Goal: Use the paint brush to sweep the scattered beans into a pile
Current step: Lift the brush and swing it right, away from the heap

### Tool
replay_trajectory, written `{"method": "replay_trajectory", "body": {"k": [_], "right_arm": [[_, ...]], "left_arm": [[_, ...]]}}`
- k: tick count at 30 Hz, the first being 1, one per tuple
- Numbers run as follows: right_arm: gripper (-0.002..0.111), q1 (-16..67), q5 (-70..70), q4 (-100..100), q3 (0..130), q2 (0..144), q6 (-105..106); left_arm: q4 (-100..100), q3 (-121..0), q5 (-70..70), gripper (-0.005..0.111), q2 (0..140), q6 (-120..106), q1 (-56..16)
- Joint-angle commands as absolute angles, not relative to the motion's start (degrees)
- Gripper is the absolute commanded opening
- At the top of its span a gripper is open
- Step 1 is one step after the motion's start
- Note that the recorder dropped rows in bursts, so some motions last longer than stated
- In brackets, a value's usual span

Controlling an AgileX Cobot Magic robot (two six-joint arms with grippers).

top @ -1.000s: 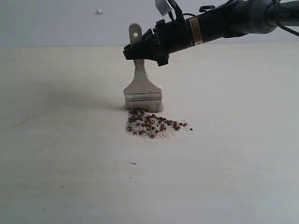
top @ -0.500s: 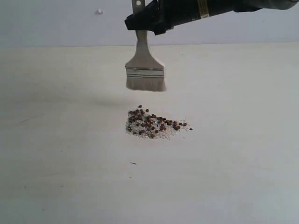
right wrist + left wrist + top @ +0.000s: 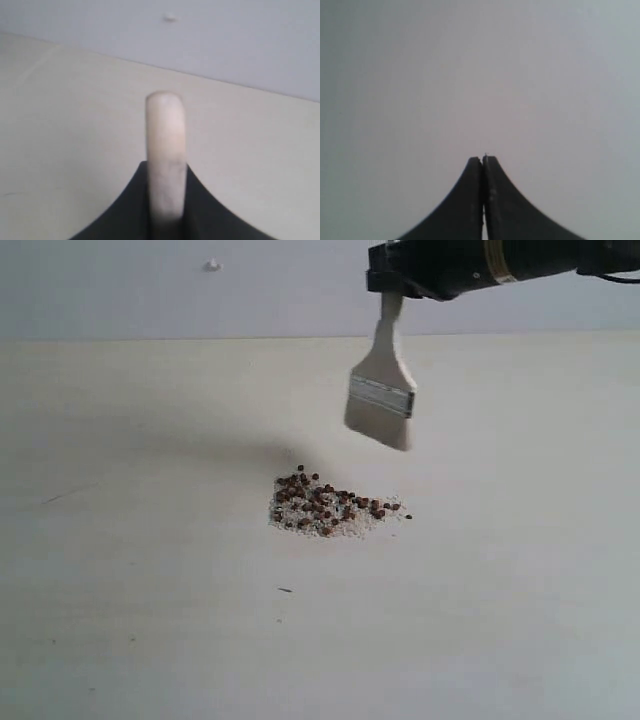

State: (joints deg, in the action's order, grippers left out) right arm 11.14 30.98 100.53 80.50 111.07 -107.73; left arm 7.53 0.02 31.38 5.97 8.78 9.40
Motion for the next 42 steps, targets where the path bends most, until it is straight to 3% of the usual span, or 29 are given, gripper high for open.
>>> {"method": "replay_trajectory", "body": {"k": [1,7,14,27,35,38,42], "right_arm": [[0.000,10.69,11.81,96.87,67.78,100.86,-104.98],[0.000,10.69,3.41,83.20,55.95,89.26,-92.39],[0.000,10.69,1.14,76.17,46.39,78.94,-91.98],[0.000,10.69,12.29,79.51,42.51,70.85,-102.72],[0.000,10.69,-7.39,78.23,38.15,70.46,-95.15],[0.000,10.69,-16.22,99.95,37.88,67.98,-107.75],[0.000,10.69,-22.36,99.95,36.76,62.11,-116.43]], "left_arm": [[7.33,0.00,31.27,0.000,5.78,8.92,9.09],[7.33,0.00,31.27,0.000,5.78,8.92,9.09],[7.33,0.00,31.27,0.000,5.78,8.92,9.09],[7.33,0.00,31.27,0.000,5.78,8.92,9.09],[7.33,0.00,31.27,0.000,5.78,8.92,9.09],[7.33,0.00,31.27,0.000,5.78,8.92,9.09],[7.33,0.00,31.27,0.000,5.78,8.92,9.09]]}}
